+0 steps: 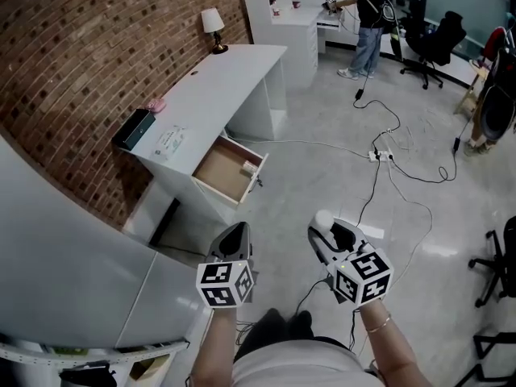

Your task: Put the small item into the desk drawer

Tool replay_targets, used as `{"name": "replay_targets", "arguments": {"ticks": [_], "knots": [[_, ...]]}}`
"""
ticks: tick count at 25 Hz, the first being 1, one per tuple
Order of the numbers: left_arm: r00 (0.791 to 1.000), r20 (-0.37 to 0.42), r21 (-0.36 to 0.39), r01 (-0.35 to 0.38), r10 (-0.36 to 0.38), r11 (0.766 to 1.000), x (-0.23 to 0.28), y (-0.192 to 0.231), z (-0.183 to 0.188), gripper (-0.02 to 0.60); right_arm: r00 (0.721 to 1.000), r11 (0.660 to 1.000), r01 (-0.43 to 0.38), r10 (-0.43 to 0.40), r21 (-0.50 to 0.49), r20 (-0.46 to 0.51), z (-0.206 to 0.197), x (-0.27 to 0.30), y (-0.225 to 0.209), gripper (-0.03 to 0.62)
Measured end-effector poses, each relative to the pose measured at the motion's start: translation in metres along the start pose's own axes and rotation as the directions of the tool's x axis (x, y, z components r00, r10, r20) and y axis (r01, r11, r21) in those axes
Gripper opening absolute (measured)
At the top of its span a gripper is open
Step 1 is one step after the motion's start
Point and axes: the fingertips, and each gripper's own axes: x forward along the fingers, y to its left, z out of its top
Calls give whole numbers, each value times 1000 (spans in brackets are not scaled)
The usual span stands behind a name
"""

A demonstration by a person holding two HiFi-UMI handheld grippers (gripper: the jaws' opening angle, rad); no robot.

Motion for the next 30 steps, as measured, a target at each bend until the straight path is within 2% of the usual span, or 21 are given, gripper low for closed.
{"name": "replay_targets", "arguments": {"ticks": [19, 30], "knots": [[998, 25, 5, -49, 49, 999, -5, 0, 7, 21, 1000, 999, -23, 23, 23, 10, 6, -4, -6, 172], [997, -6, -11, -72, 72, 997, 56, 33, 9, 21, 999, 998, -24, 26, 63, -27, 6, 51, -42, 172]]}}
